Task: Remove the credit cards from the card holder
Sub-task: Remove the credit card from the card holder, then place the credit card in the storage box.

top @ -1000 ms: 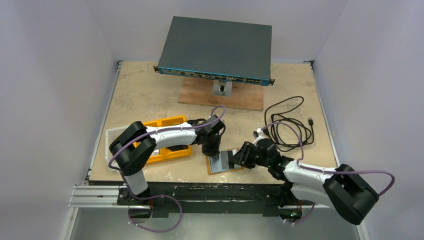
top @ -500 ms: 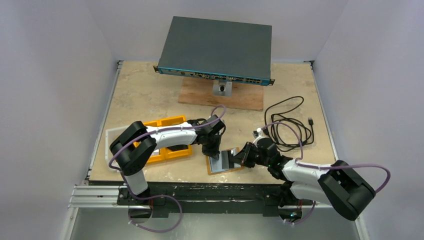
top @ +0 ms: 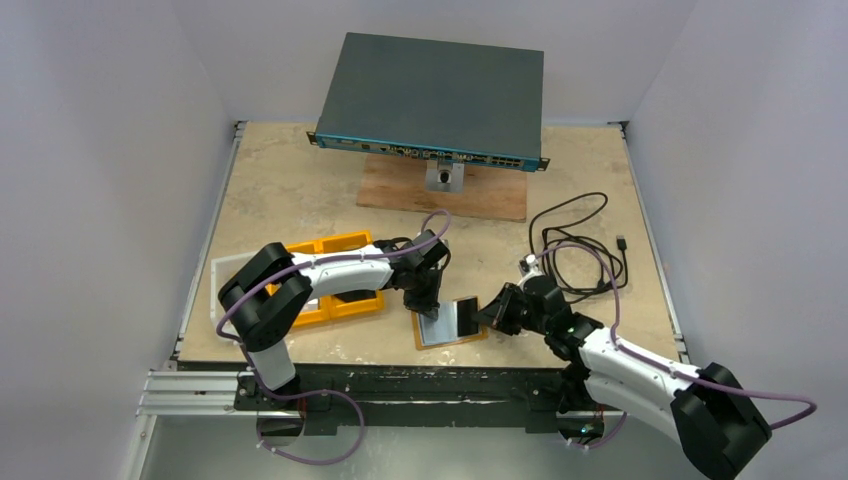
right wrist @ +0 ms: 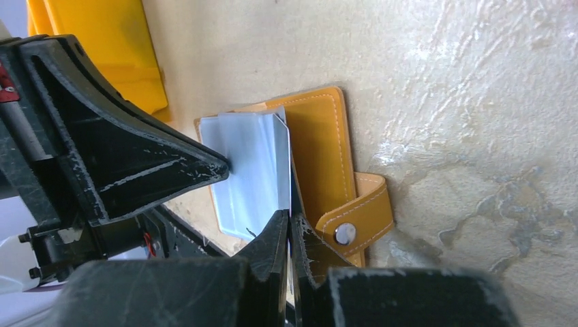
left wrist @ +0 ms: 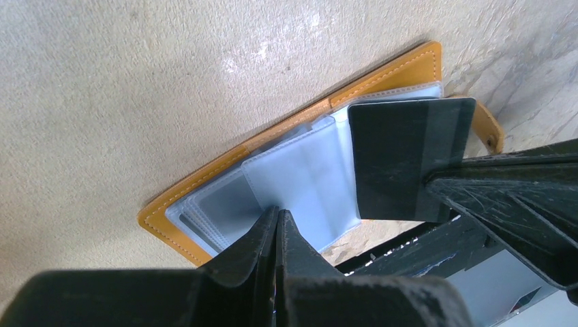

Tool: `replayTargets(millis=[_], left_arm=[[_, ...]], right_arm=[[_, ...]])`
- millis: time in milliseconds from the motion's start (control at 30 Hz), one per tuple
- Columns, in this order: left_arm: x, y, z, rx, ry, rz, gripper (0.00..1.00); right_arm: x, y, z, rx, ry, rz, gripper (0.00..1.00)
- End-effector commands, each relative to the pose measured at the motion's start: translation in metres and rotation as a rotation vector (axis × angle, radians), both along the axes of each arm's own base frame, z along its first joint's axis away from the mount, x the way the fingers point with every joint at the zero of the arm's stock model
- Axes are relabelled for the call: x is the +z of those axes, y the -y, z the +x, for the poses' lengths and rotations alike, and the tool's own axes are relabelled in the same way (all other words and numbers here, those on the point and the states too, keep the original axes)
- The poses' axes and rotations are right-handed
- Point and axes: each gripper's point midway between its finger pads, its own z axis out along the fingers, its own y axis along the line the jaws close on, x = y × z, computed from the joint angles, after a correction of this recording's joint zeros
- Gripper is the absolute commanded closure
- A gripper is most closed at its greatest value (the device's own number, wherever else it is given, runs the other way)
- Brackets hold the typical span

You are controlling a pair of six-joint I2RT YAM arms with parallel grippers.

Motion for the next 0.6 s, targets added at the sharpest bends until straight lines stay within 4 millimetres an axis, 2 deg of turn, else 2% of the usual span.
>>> replayTargets(millis=[0, 100, 233, 367, 433, 567], left_arm=[[-0.023, -0.035, -0.006, -0.008, -0.014, 0.154, 1.00], [-0.008, -0.021, 0.002, -0.023, 0.013, 0.105, 1.00], [0.022, -0.006, 0.013, -0.042, 0.057, 0.049, 0.99], [0.060, -0.006, 0.020, -0.032, 0.117, -0.001, 0.83], [0.077, -0.012, 0.022, -0.011, 0.132, -0.042, 0.70], [0.107, -0.029, 0.025, 0.044, 0.144, -0.183, 0.55]], right_arm=[[0.017, 0.002, 0.010, -0.010, 0.033, -0.034, 1.00], [0.031, -0.001, 0.014, -0.007, 0.035, -0.032, 1.00], [0.053, -0.010, 0.020, 0.007, 0.056, 0.000, 1.00], [0.072, -0.014, 0.026, 0.008, 0.080, 0.017, 1.00], [0.082, -0.017, 0.029, 0.014, 0.097, 0.028, 1.00], [0.103, -0.028, 0.036, 0.044, 0.126, 0.086, 1.00]])
